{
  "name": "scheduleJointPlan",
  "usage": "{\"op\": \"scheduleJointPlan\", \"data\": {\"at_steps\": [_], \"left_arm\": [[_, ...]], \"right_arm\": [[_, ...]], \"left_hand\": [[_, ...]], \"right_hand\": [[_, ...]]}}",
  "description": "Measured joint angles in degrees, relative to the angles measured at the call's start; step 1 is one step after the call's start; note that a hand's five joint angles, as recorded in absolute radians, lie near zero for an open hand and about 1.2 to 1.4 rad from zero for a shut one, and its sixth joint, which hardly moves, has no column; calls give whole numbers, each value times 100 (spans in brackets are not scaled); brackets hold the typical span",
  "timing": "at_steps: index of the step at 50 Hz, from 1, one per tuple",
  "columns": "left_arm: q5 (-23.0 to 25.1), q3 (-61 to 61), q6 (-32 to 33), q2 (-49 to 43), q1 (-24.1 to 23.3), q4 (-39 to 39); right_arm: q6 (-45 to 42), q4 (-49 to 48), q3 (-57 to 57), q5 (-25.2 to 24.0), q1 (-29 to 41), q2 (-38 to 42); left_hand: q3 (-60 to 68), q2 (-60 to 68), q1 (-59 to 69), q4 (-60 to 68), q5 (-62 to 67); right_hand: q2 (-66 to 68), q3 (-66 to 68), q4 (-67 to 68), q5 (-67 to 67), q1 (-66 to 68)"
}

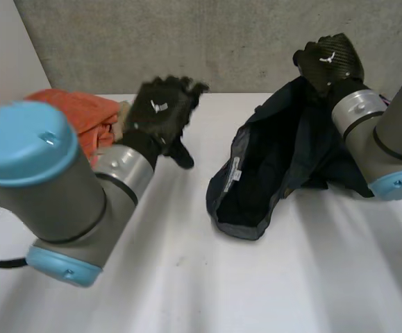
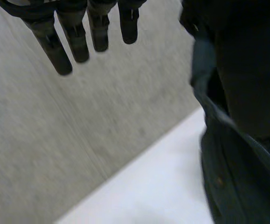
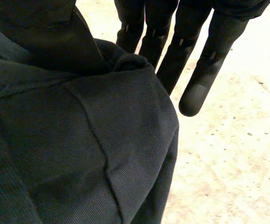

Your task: Fold the laundry.

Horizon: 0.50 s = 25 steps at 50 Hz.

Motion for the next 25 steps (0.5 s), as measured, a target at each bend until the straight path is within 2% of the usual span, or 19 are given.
{"op": "scheduleJointPlan", "data": {"at_steps": [7, 10, 13, 19, 25], "left_arm": [[18, 121, 13, -721, 209, 44], [84, 479, 22, -1284, 533, 58], [223, 675, 38, -1550, 655, 40], [1136, 1062, 79, -2277, 883, -15], [1714, 1099, 47, -2660, 877, -21]], "right_arm": [[16, 43, 521, 3, 180, -463], [27, 173, 745, -5, 354, -927], [37, 295, 794, -13, 421, -1199], [254, 703, 771, -28, 589, -1858], [580, 963, 672, -28, 685, -2159]], "left_hand": [[-121, -100, 0, -136, -80], [-121, -100, 0, -136, -80], [-121, -100, 0, -136, -80], [-121, -100, 0, -139, -80], [-121, -100, 0, -137, -80]], "right_hand": [[62, 23, 1, 0, 0], [62, 23, 1, 0, 0], [62, 23, 1, 11, 0], [62, 23, 1, 73, 0], [62, 23, 2, 75, 0]]}}
